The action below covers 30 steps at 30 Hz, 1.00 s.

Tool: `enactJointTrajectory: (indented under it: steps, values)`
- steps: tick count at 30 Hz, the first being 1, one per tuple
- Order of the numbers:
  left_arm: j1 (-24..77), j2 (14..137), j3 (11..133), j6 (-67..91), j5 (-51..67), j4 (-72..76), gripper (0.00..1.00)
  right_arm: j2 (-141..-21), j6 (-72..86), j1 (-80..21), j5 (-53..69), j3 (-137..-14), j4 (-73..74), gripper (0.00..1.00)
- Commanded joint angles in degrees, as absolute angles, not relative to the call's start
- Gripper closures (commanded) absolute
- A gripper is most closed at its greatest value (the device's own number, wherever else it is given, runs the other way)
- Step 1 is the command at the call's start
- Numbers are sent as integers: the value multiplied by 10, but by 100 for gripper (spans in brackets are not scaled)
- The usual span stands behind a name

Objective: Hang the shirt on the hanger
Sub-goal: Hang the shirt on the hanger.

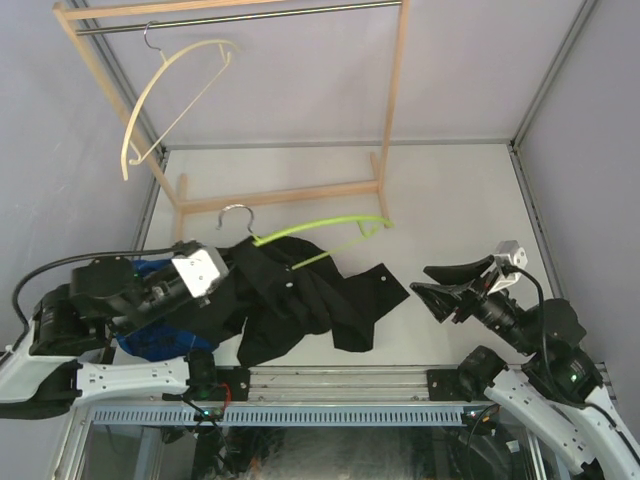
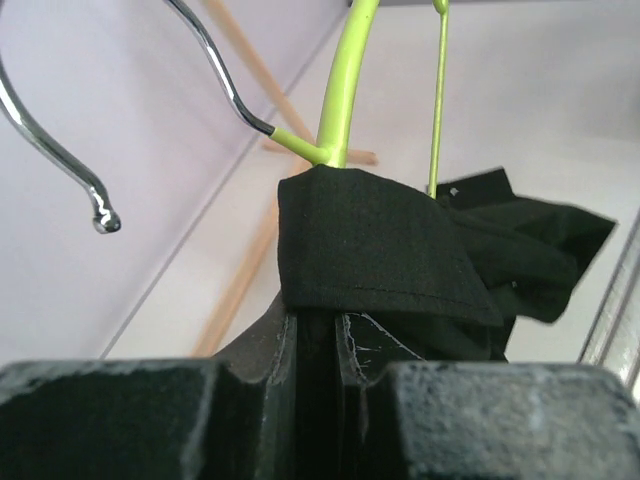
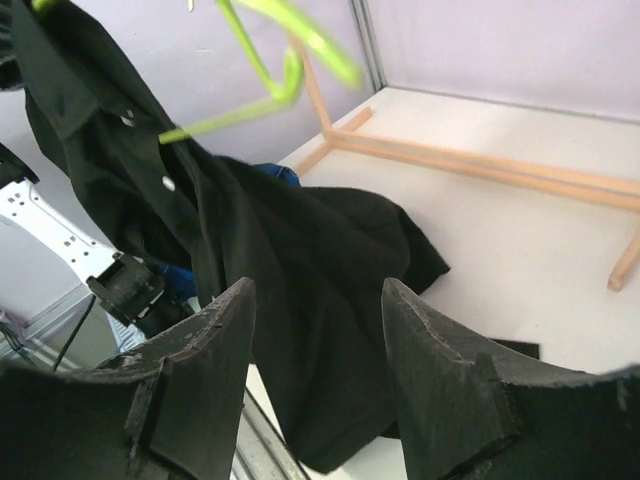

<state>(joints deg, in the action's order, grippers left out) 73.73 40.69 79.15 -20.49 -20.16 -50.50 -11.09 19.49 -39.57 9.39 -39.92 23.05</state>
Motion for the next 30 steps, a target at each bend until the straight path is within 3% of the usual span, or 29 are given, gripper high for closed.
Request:
enactJointTrajectory:
  steps: [1,7,17,24,30]
  values:
    - [734,397,797,-182,-289,-415,100,-118,259,-396,103,-382,220,48]
    - [734,420,820,-181,-338,-386,100,-199,310,-427,153,-352,95,59]
    - [734,478,892,-209,-395,-350,100,-364,327,-651,-34,-348,-89,57]
    - [734,488,908,-219,-382,-339,100,-442,381,-653,-83,-348,-126,51]
    - [735,487,911,-224,-379,-336,100,-479,403,-621,-31,-349,-171,51]
